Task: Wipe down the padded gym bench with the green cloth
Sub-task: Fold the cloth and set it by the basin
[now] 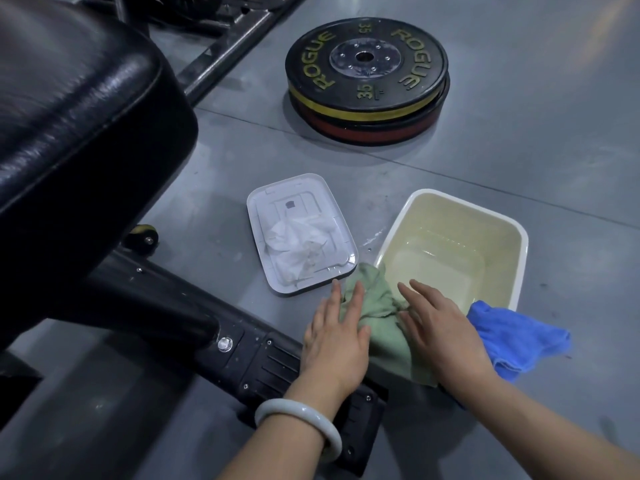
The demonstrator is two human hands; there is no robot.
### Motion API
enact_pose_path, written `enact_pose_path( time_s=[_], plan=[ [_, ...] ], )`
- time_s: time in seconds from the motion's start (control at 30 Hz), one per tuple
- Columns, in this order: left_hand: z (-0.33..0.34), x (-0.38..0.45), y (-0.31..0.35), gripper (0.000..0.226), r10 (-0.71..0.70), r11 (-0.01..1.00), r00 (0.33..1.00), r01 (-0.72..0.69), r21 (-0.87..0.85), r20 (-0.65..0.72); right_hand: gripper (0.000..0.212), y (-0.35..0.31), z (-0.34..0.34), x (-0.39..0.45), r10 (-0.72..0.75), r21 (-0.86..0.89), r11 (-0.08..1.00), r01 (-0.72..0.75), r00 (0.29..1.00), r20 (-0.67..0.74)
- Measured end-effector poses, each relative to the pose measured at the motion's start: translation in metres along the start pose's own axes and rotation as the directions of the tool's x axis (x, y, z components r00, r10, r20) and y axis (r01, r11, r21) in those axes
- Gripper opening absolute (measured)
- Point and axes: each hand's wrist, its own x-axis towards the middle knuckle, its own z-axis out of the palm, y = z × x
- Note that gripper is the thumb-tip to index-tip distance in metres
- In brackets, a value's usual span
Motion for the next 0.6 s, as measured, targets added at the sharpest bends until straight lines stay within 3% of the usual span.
enact_pose_path(
  time_s=[0.3, 0.43, 0.6],
  plan=[
    [-0.041, -0.051, 0.01, 0.065, -0.013, 1.0, 1.0, 0.013, -0.017, -0.015, 0.04, -0.028, -0.032, -0.025, -0.064, 0.011, 0.998, 0.064, 0.998, 0.003],
    [-0.09, -0.098, 0.013, 0.065, 0.007, 0.999, 0.988, -0.014, -0.049, -0.152, 0.038, -0.072, -0.071, -0.028, -0.112, 0.131, 0.984, 0.118, 0.992, -0.053],
    [-0.16, -0.179, 0.013, 0.063, 0.078, 0.994, 0.92, -0.101, -0.04, -0.384, 0.045, -0.154, -0.141, -0.024, -0.311, 0.246, 0.902, 0.354, 0.93, -0.196]
  ],
)
